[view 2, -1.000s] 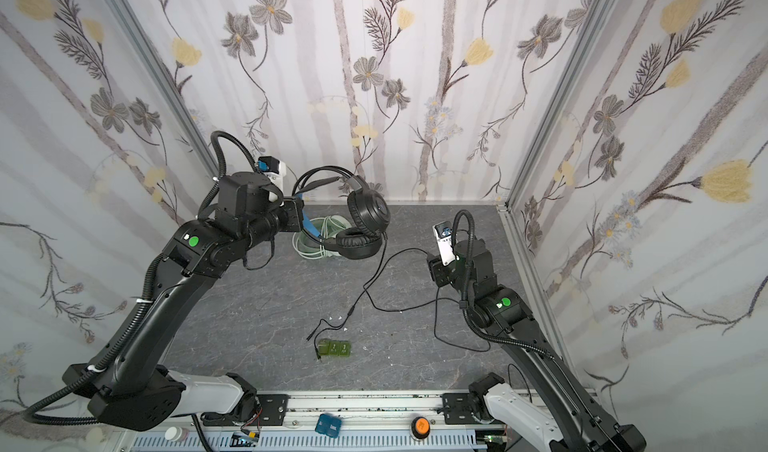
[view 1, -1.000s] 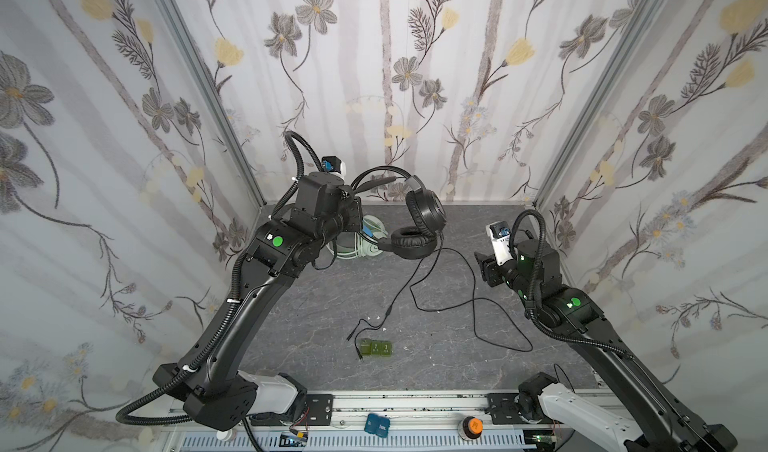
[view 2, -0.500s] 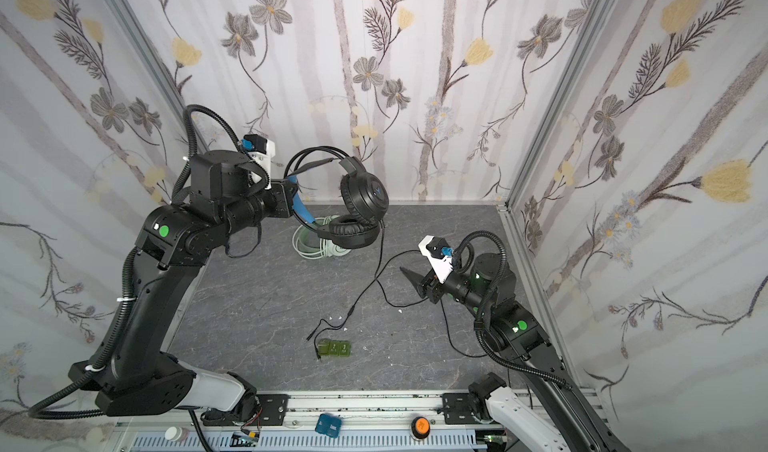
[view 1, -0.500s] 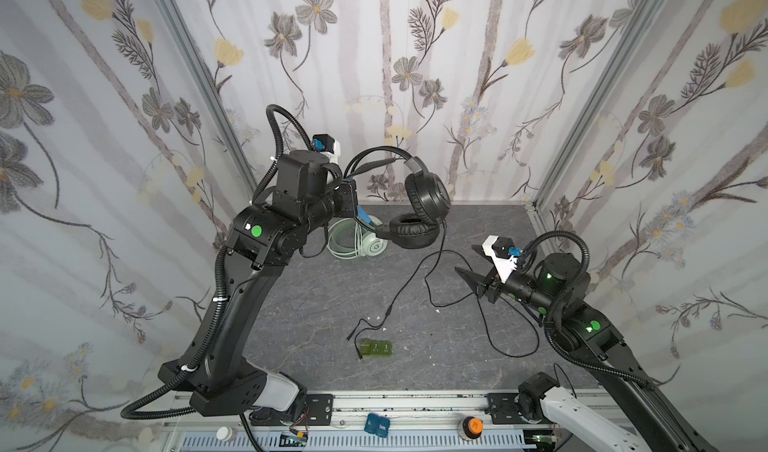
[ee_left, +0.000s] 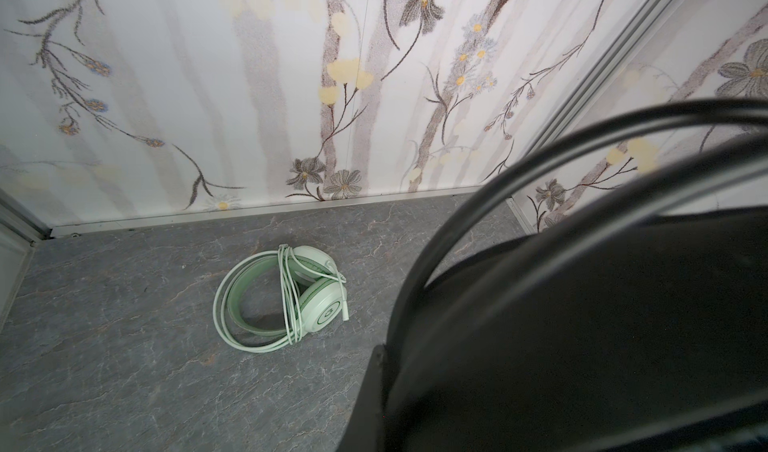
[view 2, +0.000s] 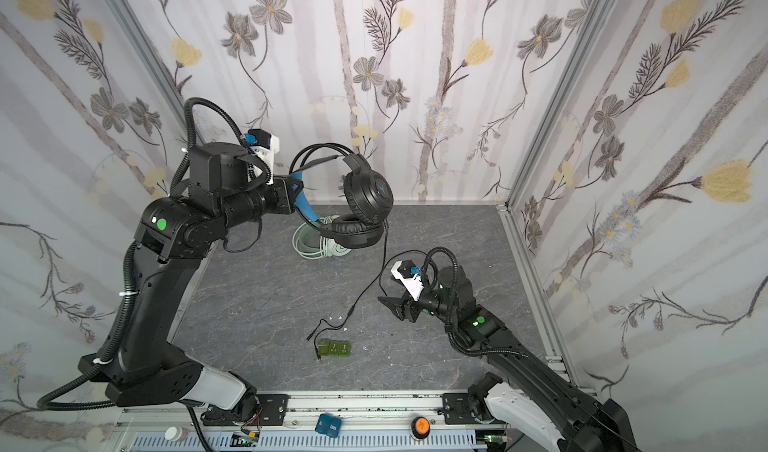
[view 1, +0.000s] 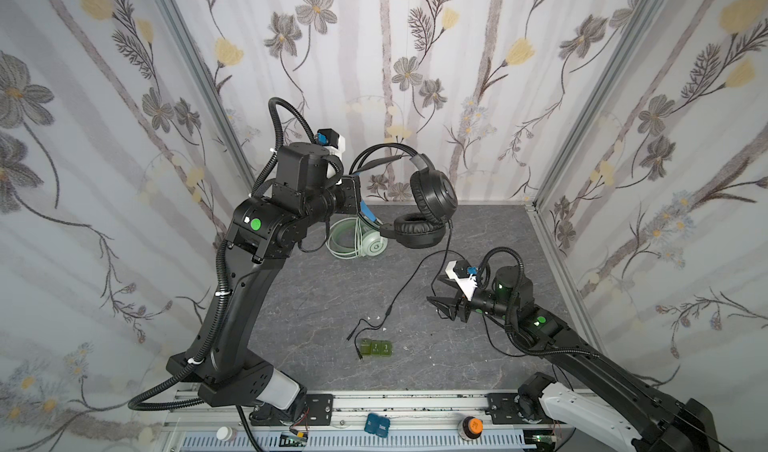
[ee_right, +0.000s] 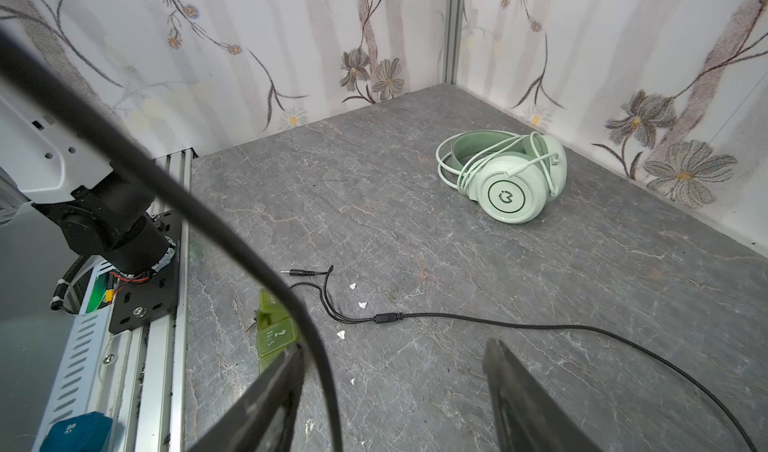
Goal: Wrap the headphones
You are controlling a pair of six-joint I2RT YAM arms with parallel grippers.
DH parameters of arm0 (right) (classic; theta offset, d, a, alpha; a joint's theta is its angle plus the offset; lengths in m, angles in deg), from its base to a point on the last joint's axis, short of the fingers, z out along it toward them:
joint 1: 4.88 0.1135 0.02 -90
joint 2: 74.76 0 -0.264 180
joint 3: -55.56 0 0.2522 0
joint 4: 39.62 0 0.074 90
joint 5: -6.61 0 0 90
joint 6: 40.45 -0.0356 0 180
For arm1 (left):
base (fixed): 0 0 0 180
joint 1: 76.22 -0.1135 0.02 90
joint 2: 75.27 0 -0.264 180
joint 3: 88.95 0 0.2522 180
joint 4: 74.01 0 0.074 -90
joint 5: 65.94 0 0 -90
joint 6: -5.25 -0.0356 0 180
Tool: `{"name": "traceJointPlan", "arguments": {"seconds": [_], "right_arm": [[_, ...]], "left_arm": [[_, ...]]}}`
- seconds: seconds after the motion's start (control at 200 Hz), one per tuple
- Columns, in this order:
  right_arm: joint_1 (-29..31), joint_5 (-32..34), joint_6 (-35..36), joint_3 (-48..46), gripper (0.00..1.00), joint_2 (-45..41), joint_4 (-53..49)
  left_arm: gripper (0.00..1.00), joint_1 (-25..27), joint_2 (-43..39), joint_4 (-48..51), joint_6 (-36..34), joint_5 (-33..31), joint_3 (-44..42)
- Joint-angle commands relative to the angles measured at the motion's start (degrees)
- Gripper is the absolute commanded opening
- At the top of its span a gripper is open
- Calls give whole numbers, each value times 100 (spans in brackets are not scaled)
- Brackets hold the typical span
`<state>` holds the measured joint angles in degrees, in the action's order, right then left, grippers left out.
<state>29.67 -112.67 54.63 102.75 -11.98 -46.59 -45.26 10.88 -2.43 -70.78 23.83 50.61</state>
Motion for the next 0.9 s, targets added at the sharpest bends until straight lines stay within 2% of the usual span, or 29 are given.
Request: {"name": "traceJointPlan", "arguments": {"seconds": [0.0, 0.12, 0.255, 0.53, 0.57, 0.704, 0.794, 0.899], "right_arm": [[6, -228, -242, -170, 66, 249, 926], [-2, -219, -354, -409, 58, 434, 1255], [-1, -170, -397, -498, 43, 430, 1337], [-10, 102, -209, -345, 0, 401, 951], [-1, 250, -133, -236, 0, 375, 702], [93, 1382, 58, 139, 0, -119, -415], [289, 2119, 474, 518, 0, -508, -1287], [624, 2897, 1157, 1438, 0, -619, -2474]], "left_arm": [[0, -17, -3, -241, 285, 91, 75], [0, -61, -15, -262, 358, 106, 70], [0, -106, -12, -279, 395, 120, 68], [0, -173, -68, -356, 461, 142, -64], [0, -191, -80, -372, 486, 112, -104], [0, -292, -215, -507, 580, -17, -363], [0, -336, -278, -561, 541, -166, -574], [0, -422, -382, -754, 503, -214, -978]]}}
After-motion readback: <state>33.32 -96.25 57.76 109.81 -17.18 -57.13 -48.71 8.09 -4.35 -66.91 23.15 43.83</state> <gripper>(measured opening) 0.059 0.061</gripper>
